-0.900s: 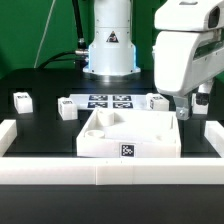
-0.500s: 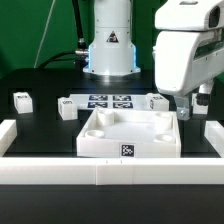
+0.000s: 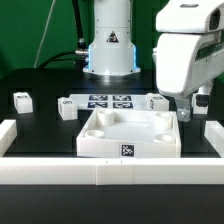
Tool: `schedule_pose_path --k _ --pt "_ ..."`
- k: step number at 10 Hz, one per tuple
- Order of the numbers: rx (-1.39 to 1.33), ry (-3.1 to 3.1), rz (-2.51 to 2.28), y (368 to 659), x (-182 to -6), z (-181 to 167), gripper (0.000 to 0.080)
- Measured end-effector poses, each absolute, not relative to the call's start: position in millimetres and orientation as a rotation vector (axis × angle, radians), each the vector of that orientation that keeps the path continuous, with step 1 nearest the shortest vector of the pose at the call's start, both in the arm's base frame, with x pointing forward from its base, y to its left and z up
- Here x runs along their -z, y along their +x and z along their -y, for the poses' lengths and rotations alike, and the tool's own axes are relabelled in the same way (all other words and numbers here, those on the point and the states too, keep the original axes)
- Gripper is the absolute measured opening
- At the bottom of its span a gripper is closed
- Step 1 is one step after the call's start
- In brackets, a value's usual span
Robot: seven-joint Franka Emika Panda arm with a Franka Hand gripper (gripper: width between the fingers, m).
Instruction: Assemble one leg
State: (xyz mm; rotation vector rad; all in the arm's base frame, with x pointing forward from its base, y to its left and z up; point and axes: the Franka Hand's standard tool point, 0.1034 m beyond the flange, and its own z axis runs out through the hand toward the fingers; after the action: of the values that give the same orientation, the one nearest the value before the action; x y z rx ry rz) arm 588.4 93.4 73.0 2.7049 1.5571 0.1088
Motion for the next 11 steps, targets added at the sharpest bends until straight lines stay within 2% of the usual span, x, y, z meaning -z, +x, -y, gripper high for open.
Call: schedule_pose_path --k 2,3,9,11 --pt "-0.155 2.572 -1.736 557.2 -60.4 -81.2 0.065" --pt "-0.147 2.531 -1.791 550.9 -58.2 -78.1 0.065" --pt "-0.13 2.494 -1.833 545.7 -57.1 -75.0 0.065" --pt "-0.065 2.504 -1.855 508.8 -47.5 -78.0 0.065"
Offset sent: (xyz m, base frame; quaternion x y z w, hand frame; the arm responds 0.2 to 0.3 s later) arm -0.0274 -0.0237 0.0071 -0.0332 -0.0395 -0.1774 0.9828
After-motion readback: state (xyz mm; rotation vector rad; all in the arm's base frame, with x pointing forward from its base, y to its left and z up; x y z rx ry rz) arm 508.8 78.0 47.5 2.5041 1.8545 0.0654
